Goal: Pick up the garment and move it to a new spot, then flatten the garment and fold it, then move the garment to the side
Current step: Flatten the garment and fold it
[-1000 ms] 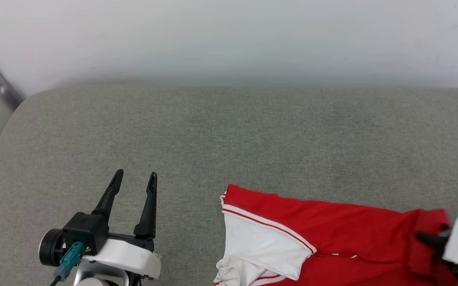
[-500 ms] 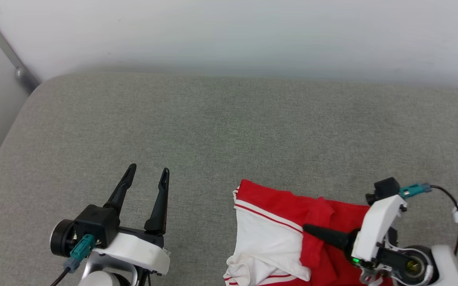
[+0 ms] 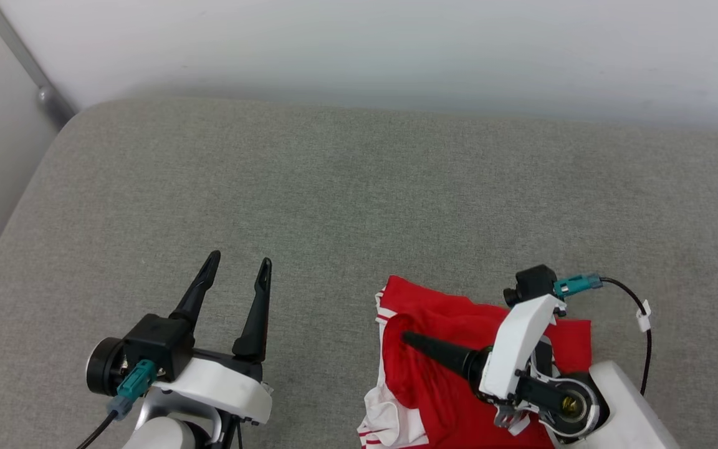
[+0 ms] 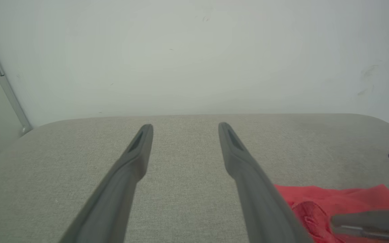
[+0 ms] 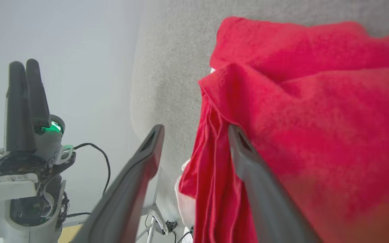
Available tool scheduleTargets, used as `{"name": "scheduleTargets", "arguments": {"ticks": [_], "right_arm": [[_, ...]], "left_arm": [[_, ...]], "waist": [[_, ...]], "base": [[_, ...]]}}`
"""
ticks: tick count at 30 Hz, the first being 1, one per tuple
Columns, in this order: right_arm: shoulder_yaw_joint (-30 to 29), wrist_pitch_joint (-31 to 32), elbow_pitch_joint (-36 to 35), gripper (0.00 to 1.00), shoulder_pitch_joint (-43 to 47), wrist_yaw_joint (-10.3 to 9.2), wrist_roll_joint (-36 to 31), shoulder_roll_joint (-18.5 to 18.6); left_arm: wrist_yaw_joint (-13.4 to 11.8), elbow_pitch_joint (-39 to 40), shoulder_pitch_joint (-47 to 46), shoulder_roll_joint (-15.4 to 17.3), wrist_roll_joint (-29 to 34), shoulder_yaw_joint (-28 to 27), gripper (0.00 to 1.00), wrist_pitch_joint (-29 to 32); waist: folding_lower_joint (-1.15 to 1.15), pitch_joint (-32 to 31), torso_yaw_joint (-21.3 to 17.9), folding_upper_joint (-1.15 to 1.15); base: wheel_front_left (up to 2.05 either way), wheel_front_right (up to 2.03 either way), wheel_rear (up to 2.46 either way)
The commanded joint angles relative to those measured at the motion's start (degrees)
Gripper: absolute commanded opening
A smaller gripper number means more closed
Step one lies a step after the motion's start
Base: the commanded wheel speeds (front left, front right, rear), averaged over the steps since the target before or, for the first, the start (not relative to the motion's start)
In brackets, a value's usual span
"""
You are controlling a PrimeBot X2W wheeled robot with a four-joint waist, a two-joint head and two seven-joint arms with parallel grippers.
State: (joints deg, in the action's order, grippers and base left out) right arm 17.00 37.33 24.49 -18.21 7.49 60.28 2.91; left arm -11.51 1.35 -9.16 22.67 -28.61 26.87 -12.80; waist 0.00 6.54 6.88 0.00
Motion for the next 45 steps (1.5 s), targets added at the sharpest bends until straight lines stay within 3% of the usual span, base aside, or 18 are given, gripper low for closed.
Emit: {"name": "scheduleTargets", "arguments": {"ticks": [1,8,11,12,18,23,32,45], "right_arm": [[0.02,-0.35,-0.49,1.00,-1.09,-0.01,-0.55,-0.02],[1.97,-4.95,-10.41,1.00,-0.70,-0.02,-6.50,4.47],[-0.65,-11.93,-14.83,1.00,1.48,-0.02,-18.96,9.55],[-0.65,-11.93,-14.83,1.00,1.48,-0.02,-18.96,9.55],[-10.32,-18.69,-18.61,1.00,6.89,-0.02,-36.17,11.80],[-18.01,-24.98,-22.87,1.00,11.78,-0.02,-44.40,9.88],[-21.70,-34.76,-29.34,1.00,21.30,-0.02,-48.98,7.34],[-21.19,-34.28,-33.23,1.00,27.52,-0.01,-49.63,2.71]], "left_arm": [[0.10,-0.17,-0.40,-0.25,-0.25,-0.02,1.00,-0.24],[-0.47,-0.90,0.59,-0.34,-0.54,-0.15,1.00,-0.58],[-0.72,-1.34,1.13,-0.12,-0.77,-0.65,1.00,-0.75],[-0.72,-1.34,1.13,-0.12,-0.77,-0.65,1.00,-0.75],[-1.72,-1.78,2.00,0.13,-1.25,-1.58,1.00,-1.04],[-2.50,-2.14,3.03,0.22,-1.59,-2.39,1.00,-1.28],[-2.98,-3.54,5.25,0.73,-1.45,-2.08,1.00,-1.20],[-2.84,-5.03,7.40,0.98,-2.66,-2.05,1.00,-1.44]], "waist": [[0.00,-0.06,-0.11,0.00],[0.00,-1.23,-1.36,0.00],[0.00,-1.93,-2.23,0.00],[0.00,-1.93,-2.23,0.00],[0.00,-2.79,-3.49,0.00],[0.00,-3.68,-4.31,0.00],[0.00,-6.48,-5.02,0.00],[0.00,-8.52,-6.66,0.00]], "base": [[0.00,0.00,0.00],[0.00,0.00,0.00],[0.00,0.00,0.00],[0.00,0.00,0.00],[0.00,0.00,0.00],[0.00,0.00,0.00],[0.00,0.00,0.00],[0.00,0.00,0.00]]}}
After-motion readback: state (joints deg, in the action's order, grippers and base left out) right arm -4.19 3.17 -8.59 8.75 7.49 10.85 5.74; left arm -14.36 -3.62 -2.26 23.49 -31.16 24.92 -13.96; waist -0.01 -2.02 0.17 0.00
